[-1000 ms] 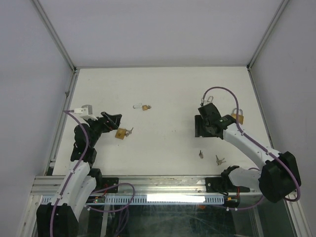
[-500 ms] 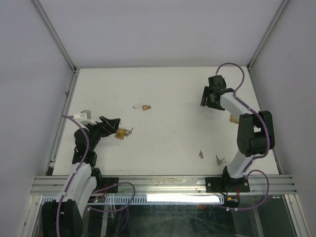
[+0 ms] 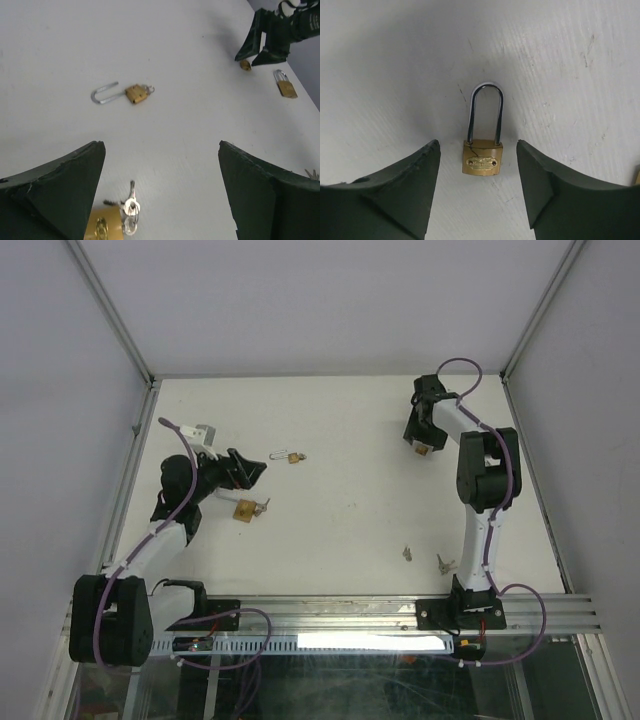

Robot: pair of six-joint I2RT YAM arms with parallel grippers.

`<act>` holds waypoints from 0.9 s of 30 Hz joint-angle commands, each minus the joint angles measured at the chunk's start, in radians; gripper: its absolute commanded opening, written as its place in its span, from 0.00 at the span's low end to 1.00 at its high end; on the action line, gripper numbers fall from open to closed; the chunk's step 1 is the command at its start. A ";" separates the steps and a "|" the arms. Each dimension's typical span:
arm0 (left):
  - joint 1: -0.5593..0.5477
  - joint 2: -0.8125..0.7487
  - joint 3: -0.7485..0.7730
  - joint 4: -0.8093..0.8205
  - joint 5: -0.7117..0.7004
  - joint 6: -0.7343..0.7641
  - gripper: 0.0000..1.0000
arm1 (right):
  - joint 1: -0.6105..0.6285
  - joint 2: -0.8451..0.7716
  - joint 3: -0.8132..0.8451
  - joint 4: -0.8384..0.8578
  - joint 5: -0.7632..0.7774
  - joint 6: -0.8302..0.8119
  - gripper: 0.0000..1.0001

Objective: Unlock with the key

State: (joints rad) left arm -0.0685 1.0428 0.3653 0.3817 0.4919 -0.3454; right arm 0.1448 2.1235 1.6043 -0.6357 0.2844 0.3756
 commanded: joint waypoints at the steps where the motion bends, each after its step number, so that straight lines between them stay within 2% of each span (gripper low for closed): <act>1: -0.001 0.084 0.154 0.024 0.002 0.071 0.99 | -0.021 0.039 0.083 -0.091 -0.035 0.060 0.62; 5: -0.002 0.103 0.185 0.026 0.004 0.088 0.99 | -0.024 0.060 0.098 -0.147 -0.022 0.061 0.54; 11: -0.002 0.096 0.200 0.027 0.002 0.077 0.99 | -0.023 0.018 0.021 -0.140 -0.013 0.073 0.53; 21: -0.001 0.106 0.253 0.041 0.026 0.080 0.99 | -0.021 0.028 0.040 -0.162 -0.023 0.013 0.15; 27: -0.002 0.124 0.283 -0.005 0.042 0.073 0.99 | 0.024 -0.008 0.022 -0.179 -0.131 -0.091 0.06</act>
State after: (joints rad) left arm -0.0685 1.1580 0.5888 0.3714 0.5037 -0.2943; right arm 0.1345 2.1498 1.6554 -0.7345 0.2333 0.3763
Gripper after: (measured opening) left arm 0.990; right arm 0.324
